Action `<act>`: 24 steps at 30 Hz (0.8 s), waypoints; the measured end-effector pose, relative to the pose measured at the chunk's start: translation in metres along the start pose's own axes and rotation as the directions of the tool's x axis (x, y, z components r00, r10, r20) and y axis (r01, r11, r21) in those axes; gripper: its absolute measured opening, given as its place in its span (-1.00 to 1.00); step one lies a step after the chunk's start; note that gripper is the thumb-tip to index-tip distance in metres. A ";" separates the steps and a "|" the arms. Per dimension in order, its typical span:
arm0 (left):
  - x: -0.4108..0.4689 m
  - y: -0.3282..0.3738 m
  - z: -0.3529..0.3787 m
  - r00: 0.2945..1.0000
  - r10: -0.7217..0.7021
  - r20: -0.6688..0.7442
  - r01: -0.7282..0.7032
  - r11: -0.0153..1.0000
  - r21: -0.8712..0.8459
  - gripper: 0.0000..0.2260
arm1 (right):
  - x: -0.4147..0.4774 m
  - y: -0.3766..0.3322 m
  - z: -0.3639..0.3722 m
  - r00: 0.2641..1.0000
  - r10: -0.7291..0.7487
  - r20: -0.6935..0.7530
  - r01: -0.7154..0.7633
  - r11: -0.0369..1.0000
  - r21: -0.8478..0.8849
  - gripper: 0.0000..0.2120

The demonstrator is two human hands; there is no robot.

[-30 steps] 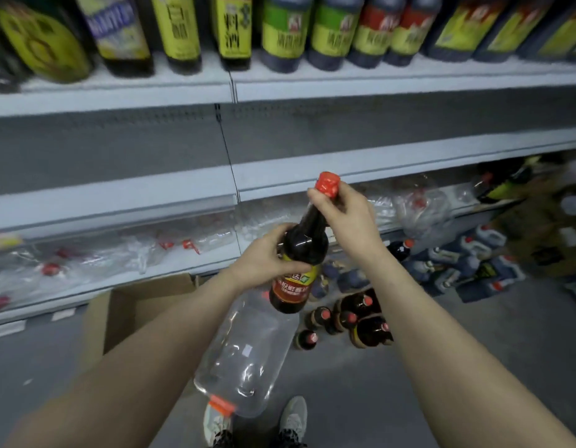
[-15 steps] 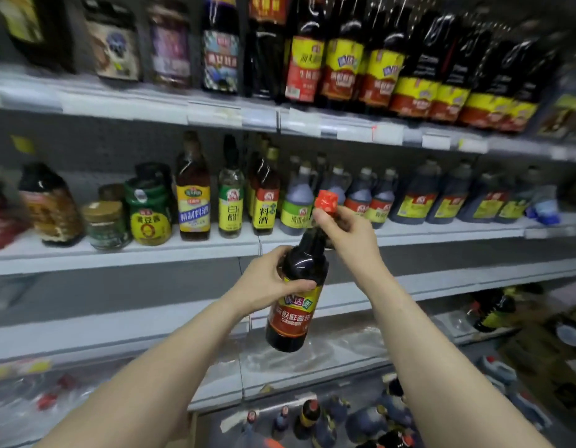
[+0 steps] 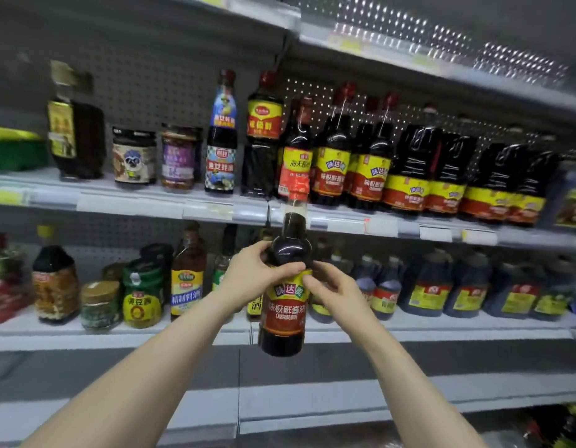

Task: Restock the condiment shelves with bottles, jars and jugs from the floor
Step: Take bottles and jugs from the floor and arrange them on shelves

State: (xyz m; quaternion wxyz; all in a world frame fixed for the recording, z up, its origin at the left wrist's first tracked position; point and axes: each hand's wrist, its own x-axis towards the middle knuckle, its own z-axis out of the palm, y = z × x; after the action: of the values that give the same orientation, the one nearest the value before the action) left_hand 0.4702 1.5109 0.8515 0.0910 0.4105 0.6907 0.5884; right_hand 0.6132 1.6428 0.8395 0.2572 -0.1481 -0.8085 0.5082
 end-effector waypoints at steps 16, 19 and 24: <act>0.077 0.067 0.035 0.995 -0.008 0.097 0.020 0.992 -0.122 -0.58 | 0.063 0.001 -0.061 0.996 -0.083 0.024 0.085 0.992 -0.090 -0.36; 0.078 0.069 0.038 0.989 0.002 0.151 0.018 0.992 -0.128 -0.51 | 0.060 0.001 -0.064 0.996 -0.086 -0.004 0.085 0.991 -0.105 -0.34; 0.074 0.069 0.045 0.972 0.033 0.232 0.011 0.983 -0.185 -0.56 | 0.044 -0.001 -0.066 0.992 -0.085 -0.094 0.078 0.994 -0.080 -0.31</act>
State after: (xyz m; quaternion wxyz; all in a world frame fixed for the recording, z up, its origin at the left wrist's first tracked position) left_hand 0.4815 1.5914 0.9264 0.2062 0.4706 0.6153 0.5978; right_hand 0.6149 1.7135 0.8756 0.3110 -0.1491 -0.8192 0.4583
